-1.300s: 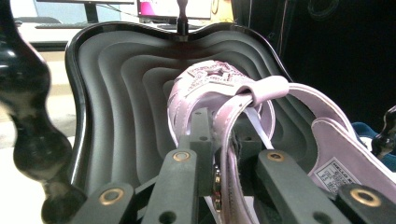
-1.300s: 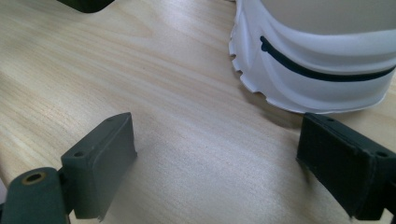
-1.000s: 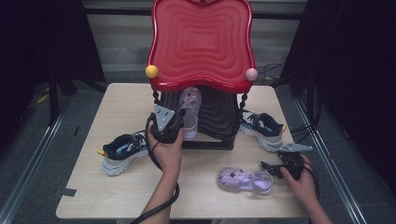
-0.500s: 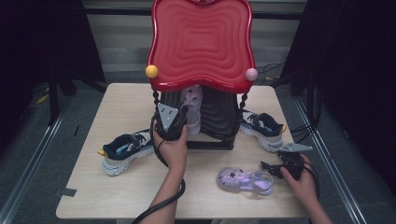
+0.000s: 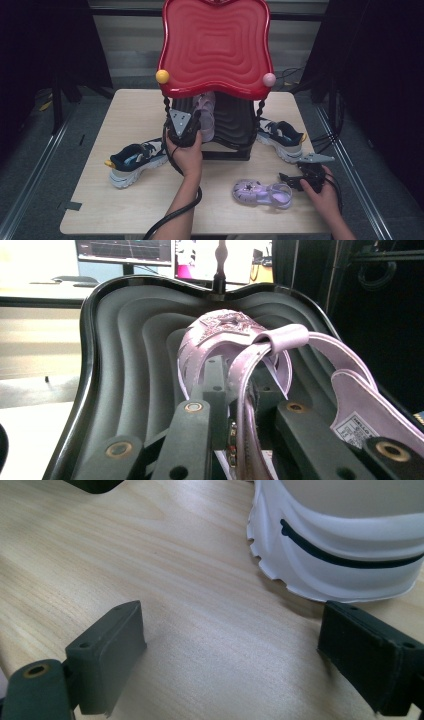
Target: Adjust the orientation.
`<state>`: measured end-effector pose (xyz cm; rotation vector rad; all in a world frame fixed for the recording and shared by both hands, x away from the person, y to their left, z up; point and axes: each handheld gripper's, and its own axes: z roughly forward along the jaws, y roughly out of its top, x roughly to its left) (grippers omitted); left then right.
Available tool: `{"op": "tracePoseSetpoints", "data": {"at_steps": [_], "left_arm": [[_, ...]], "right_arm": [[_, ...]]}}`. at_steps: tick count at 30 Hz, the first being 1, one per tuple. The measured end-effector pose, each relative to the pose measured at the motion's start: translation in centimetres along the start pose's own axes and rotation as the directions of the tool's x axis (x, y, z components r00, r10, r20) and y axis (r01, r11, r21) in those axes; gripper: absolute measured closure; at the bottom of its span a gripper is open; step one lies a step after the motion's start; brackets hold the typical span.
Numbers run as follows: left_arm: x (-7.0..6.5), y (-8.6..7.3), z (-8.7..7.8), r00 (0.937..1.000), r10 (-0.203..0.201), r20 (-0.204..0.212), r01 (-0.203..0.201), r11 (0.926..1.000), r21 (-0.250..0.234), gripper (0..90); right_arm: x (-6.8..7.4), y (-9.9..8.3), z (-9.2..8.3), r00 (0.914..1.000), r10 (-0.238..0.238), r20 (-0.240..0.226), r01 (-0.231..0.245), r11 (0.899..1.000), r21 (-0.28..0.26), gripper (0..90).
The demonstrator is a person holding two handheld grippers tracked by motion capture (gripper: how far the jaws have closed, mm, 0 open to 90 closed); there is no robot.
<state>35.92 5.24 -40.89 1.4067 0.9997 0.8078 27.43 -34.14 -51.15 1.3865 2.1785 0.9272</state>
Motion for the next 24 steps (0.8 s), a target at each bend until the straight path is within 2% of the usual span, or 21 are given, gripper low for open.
{"op": "tracePoseSetpoints", "data": {"at_steps": [2,8,12,16,21,24], "left_arm": [[0.0,-0.2,0.1,0.9998,-0.013,-0.012,0.013,0.9998,-0.013,81.6],[0.1,-0.2,0.6,0.9996,0.000,-0.028,0.000,0.9999,-0.011,81.4],[0.3,0.0,0.9,0.9994,0.010,-0.034,-0.011,0.9996,-0.024,81.2],[0.6,0.2,1.3,0.9980,0.030,-0.056,-0.031,0.9993,-0.021,81.2],[0.7,0.0,1.6,0.9968,0.032,-0.073,-0.034,0.9990,-0.028,81.0],[0.7,0.0,1.7,0.9957,0.052,-0.076,-0.055,0.9981,-0.029,80.8]], "right_arm": [[0.0,0.0,0.0,1.0000,0.000,0.000,0.000,1.000,0.000,10.5],[0.0,0.0,0.0,1.0000,0.000,0.000,0.000,1.000,0.000,10.5],[0.0,0.0,0.0,1.0000,0.000,0.000,0.000,1.000,0.000,10.5],[0.0,0.0,0.0,1.0000,0.000,0.000,0.000,1.000,0.000,10.5],[0.0,0.0,0.0,1.0000,0.000,0.000,0.000,1.000,0.000,10.5],[0.0,0.0,0.0,1.0000,0.000,0.000,0.000,1.000,0.000,10.5]]}}
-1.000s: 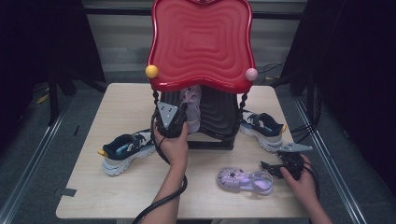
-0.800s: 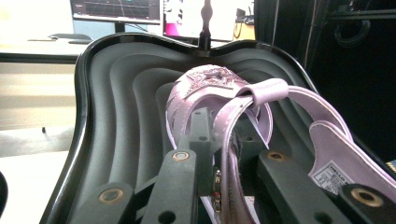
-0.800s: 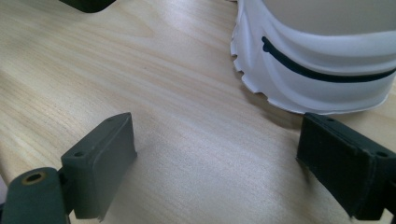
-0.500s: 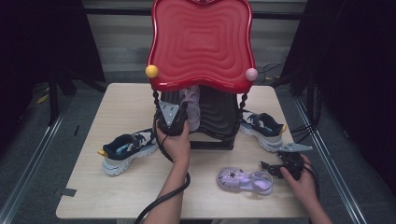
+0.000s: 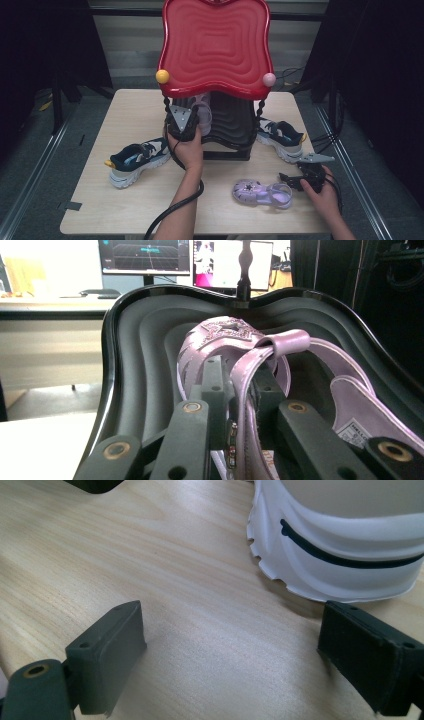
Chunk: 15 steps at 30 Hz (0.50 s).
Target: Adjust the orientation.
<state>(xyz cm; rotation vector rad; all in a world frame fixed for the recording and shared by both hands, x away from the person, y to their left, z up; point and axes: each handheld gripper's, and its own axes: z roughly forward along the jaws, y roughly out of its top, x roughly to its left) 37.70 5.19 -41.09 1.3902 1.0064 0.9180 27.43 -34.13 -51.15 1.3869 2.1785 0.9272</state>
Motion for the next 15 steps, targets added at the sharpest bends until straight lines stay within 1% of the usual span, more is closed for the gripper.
{"op": "tracePoseSetpoints", "data": {"at_steps": [1,2,3,5,6,7,8,9,10,11,13,15], "left_arm": [[-0.06,-0.11,0.04,1.0000,0.001,-0.008,-0.001,1.0000,-0.004,80.7],[-0.12,-0.21,0.08,1.0000,0.000,-0.004,0.000,1.0000,-0.006,80.6],[-0.19,-0.32,0.06,0.9999,0.008,-0.007,-0.008,1.0000,-0.003,80.5],[-0.25,-0.52,0.04,0.9999,0.010,-0.005,-0.010,0.9999,0.006,80.2],[-0.28,-0.62,0.08,1.0000,0.008,-0.001,-0.008,1.0000,0.003,79.8],[-0.24,-0.69,0.03,0.9999,0.015,-0.004,-0.015,0.9998,0.011,79.7],[-0.28,-0.78,0.06,0.9999,0.007,-0.008,-0.007,0.9999,0.009,79.6],[-0.26,-0.86,0.06,0.9999,0.010,-0.008,-0.010,0.9999,0.008,79.5],[-0.22,-0.88,0.03,0.9998,0.017,-0.008,-0.017,0.9998,0.010,79.4],[-0.23,-0.87,0.06,0.9999,0.010,-0.006,-0.010,0.9999,0.008,79.4],[-0.13,-0.80,0.01,0.9998,0.020,-0.006,-0.020,0.9995,0.023,79.3],[-0.06,-0.82,0.00,0.9998,0.019,-0.007,-0.019,0.9995,0.025,79.2]], "right_arm": [[0.00,0.00,0.00,1.0000,0.000,0.000,0.000,1.000,0.000,10.5],[0.00,0.00,0.00,1.0000,0.000,0.000,0.000,1.000,0.000,10.5],[0.00,0.00,0.00,1.0000,0.000,0.000,0.000,1.000,0.000,10.5],[0.00,0.00,0.00,1.0000,0.000,0.000,0.000,1.000,0.000,10.5],[0.00,0.00,0.00,1.0000,0.000,0.000,0.000,1.000,0.000,10.5],[0.00,0.00,0.00,1.0000,0.000,0.000,0.000,1.000,0.000,10.5],[0.00,0.00,0.00,1.0000,0.000,0.000,0.000,1.000,0.000,10.5],[0.00,0.00,0.00,1.0000,-0.001,0.000,0.001,1.000,0.000,10.5],[0.00,0.00,0.00,1.0000,-0.001,-0.001,0.001,1.000,0.000,10.5],[0.00,0.00,0.00,1.0000,-0.001,-0.001,0.001,1.000,0.000,10.5],[0.00,0.00,0.00,1.0000,-0.001,-0.002,0.001,1.000,0.001,10.5],[0.01,0.00,0.00,1.0000,-0.001,-0.001,0.001,1.000,0.000,10.5]]}}
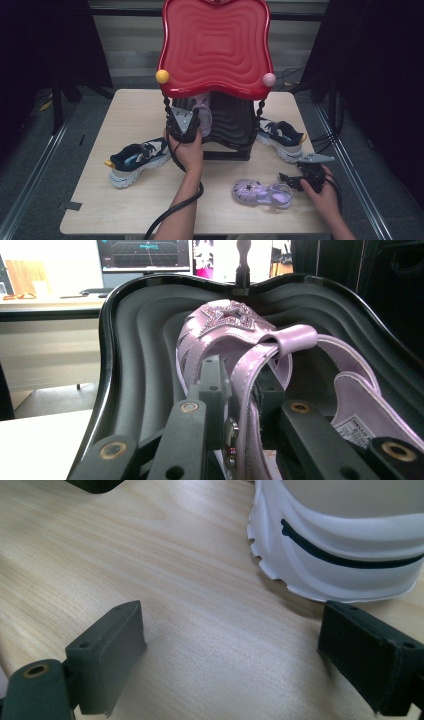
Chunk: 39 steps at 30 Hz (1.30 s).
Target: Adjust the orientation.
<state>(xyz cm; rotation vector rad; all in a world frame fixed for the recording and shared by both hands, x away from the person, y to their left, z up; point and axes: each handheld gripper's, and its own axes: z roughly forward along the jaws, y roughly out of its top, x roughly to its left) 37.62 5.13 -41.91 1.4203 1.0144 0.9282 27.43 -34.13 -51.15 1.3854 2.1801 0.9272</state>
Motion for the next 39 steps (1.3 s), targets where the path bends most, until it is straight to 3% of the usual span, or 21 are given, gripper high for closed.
{"op": "tracePoseSetpoints", "data": {"at_steps": [9,21,28,39], "left_arm": [[-0.1,0.3,0.2,0.9999,-0.003,0.013,0.003,0.9998,0.022,77.0],[0.1,0.5,-0.1,0.9997,0.021,0.008,-0.022,0.9974,0.068,62.9],[0.0,0.8,-0.6,0.9986,0.032,0.042,-0.035,0.9956,0.086,58.3],[0.2,1.4,-1.1,0.9973,0.013,0.073,-0.022,0.9911,0.131,56.7]], "right_arm": [[0.0,0.0,0.0,1.0000,0.000,-0.001,0.000,1.000,0.000,10.5],[0.0,0.0,0.0,1.0000,0.000,0.000,0.000,1.000,0.000,10.5],[0.0,0.0,0.0,1.0000,-0.002,-0.002,0.002,1.000,0.000,10.5],[0.0,0.0,0.0,1.0000,-0.002,-0.002,0.002,1.000,0.000,10.5]]}}
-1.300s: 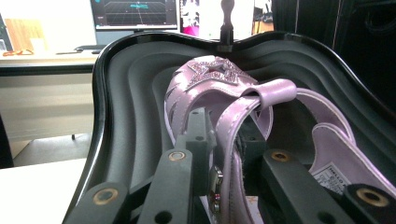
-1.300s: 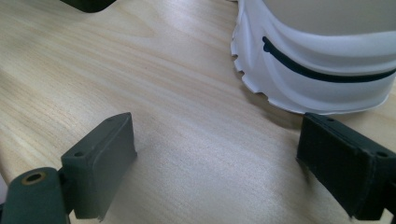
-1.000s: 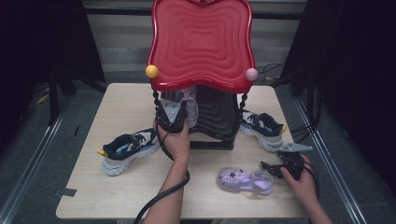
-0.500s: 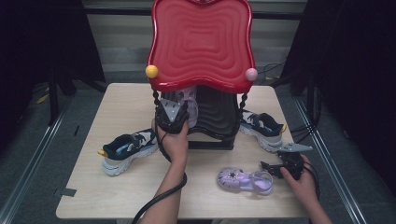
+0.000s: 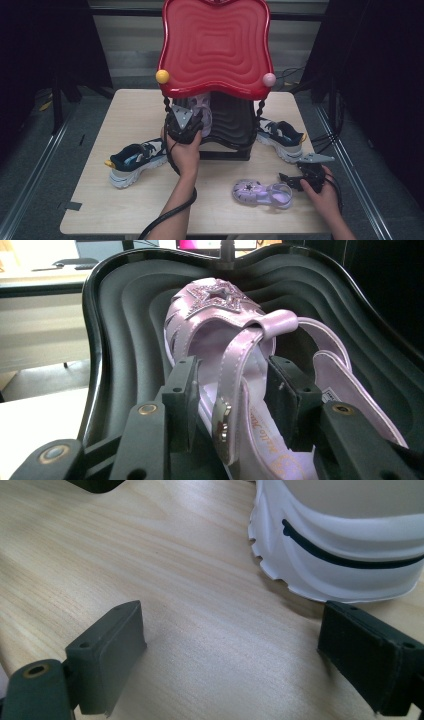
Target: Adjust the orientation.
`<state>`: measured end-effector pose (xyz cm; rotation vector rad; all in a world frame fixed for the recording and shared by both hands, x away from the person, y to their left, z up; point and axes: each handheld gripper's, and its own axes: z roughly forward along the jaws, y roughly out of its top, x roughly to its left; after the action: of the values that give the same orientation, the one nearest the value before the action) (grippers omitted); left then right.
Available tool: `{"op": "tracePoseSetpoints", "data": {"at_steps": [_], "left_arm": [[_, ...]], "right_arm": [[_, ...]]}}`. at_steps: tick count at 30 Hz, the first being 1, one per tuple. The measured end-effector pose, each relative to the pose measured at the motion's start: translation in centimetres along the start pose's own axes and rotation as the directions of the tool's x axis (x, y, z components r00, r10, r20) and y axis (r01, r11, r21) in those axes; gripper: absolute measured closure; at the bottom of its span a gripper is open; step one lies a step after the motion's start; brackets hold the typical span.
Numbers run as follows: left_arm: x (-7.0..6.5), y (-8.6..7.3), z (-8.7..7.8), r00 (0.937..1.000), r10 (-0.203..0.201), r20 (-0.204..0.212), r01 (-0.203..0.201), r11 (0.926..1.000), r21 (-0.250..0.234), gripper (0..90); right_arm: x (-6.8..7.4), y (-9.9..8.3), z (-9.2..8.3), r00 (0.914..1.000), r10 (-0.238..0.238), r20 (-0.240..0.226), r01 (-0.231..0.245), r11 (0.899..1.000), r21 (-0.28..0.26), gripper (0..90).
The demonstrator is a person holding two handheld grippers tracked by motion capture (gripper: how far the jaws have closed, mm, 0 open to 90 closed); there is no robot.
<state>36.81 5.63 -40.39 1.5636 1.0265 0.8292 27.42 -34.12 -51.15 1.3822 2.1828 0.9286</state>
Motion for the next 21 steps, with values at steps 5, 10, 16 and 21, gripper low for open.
{"op": "tracePoseSetpoints", "data": {"at_steps": [5,10,16,21], "left_arm": [[-0.1,0.3,-0.5,0.9995,0.019,0.024,-0.019,0.9997,0.017,55.9],[-0.1,0.9,-1.1,0.9987,0.029,0.041,-0.030,0.9992,0.025,55.8],[-0.2,1.2,-1.8,0.9972,0.039,0.063,-0.041,0.9985,0.036,54.3],[-0.1,1.4,-2.4,0.9965,0.051,0.067,-0.054,0.9976,0.043,54.3]], "right_arm": [[0.0,0.0,0.0,1.0000,0.000,0.000,0.000,1.000,0.000,10.5],[0.0,0.0,0.0,1.0000,0.000,0.000,0.000,1.000,0.000,10.5],[0.0,0.0,0.0,1.0000,0.000,0.000,0.000,1.000,0.000,10.5],[0.0,0.0,0.0,1.0000,0.000,0.000,0.000,1.000,0.000,10.5]]}}
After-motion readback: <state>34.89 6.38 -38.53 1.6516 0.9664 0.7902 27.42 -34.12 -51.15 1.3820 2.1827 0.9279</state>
